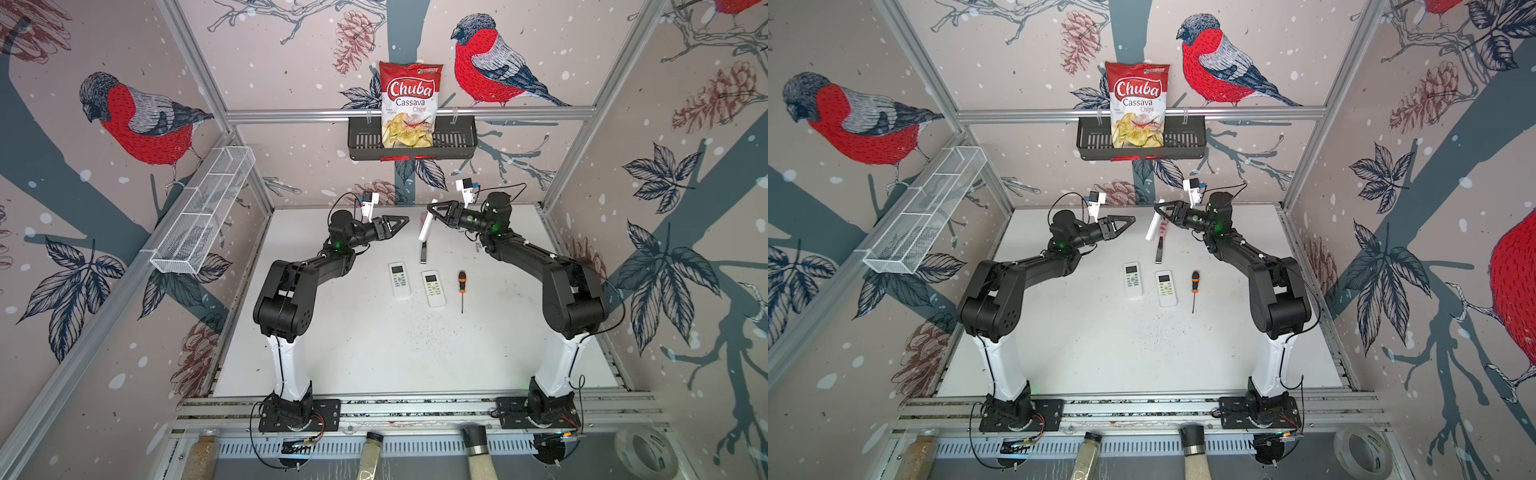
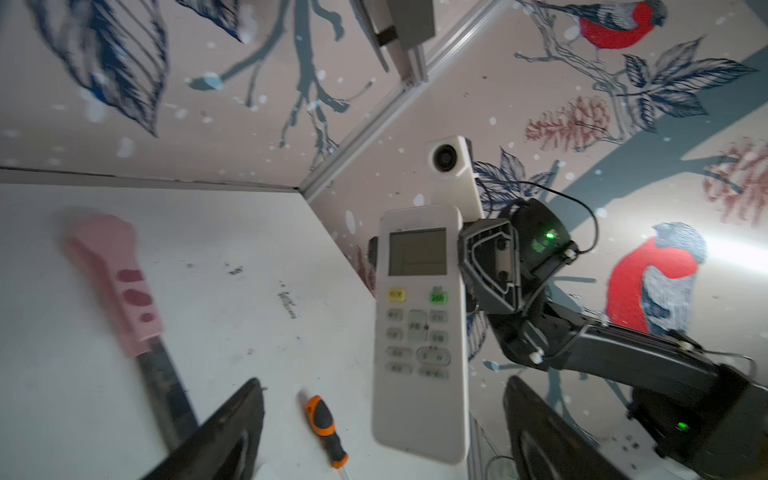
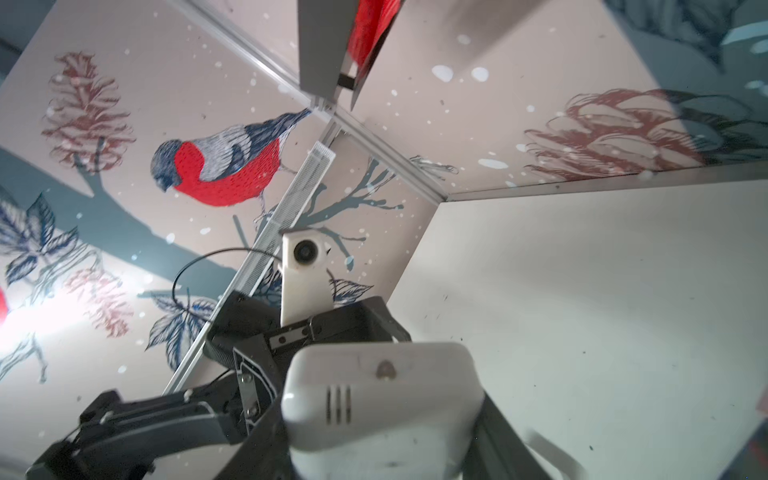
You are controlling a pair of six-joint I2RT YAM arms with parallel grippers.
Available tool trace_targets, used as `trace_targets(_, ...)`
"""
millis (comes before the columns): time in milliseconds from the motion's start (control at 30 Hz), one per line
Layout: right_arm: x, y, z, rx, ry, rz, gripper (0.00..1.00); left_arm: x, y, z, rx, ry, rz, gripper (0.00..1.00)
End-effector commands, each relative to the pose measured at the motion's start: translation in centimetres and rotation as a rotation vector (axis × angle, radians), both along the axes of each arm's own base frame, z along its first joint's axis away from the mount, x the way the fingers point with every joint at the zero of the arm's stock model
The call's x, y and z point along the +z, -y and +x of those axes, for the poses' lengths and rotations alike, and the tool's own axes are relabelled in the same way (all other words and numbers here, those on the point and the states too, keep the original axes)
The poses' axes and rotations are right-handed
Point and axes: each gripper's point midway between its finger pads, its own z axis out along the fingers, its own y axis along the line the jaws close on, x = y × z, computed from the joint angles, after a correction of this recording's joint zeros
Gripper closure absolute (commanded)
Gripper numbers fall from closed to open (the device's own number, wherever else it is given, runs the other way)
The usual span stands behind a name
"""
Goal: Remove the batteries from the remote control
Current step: 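Open the left gripper and draw it back while the right gripper holds the remote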
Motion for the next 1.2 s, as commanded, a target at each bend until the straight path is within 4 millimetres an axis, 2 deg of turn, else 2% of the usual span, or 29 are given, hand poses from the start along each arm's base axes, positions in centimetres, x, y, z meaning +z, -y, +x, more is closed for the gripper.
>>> trace_targets(0,-1.7,1.6,1.9,-0.158,-0.154,-0.041,0.8,-1.6,-2.0,0.9,0.191,0.07,0.123,0.13)
trace_targets(100,-3.2,3.1,2.7,-0.27,-0.245,-0.128,0.8,-2.9,-2.8,-0.3,0.315,0.103,0.195,0.15)
trace_targets(200,-5.0,5.0,3.2,-0.367,-0.371,-0.149,0.8,-2.9,-2.5,-2.1,0.421,0.176,0.25,0.2)
trace_targets(333,-7.0,6.6,3.0,-0.46,-0.482,-0.157,0.8,-2.7,-1.3,-4.5,0.471,0.234,0.225,0.28)
trace_targets(500,-9.7,7.4,2.6,-0.531,-0.595,-0.179,0.8,-2.8,0.3,-6.4,0.541,0.299,0.242,0.37)
trace_targets(600,-10.4,7.4,2.5,-0.55,-0.611,-0.191,0.8,-2.8,1.8,-7.3,0.542,0.336,0.211,0.41)
trace_targets(767,-11.1,7.0,2.7,-0.549,-0.623,-0.256,0.8,-3.7,3.7,-7.4,0.565,0.345,0.192,0.42)
trace_targets(900,-11.1,6.9,2.6,-0.571,-0.611,-0.284,0.8,-3.7,5.7,-7.6,0.546,0.372,0.162,0.42)
trace_targets(1033,-11.2,6.4,2.4,-0.57,-0.606,-0.293,0.8,-4.2,6.3,-7.2,0.541,0.345,0.125,0.42)
trace_targets(1167,-10.8,6.1,2.0,-0.572,-0.581,-0.297,0.8,-4.9,7.4,-6.6,0.515,0.332,0.129,0.47)
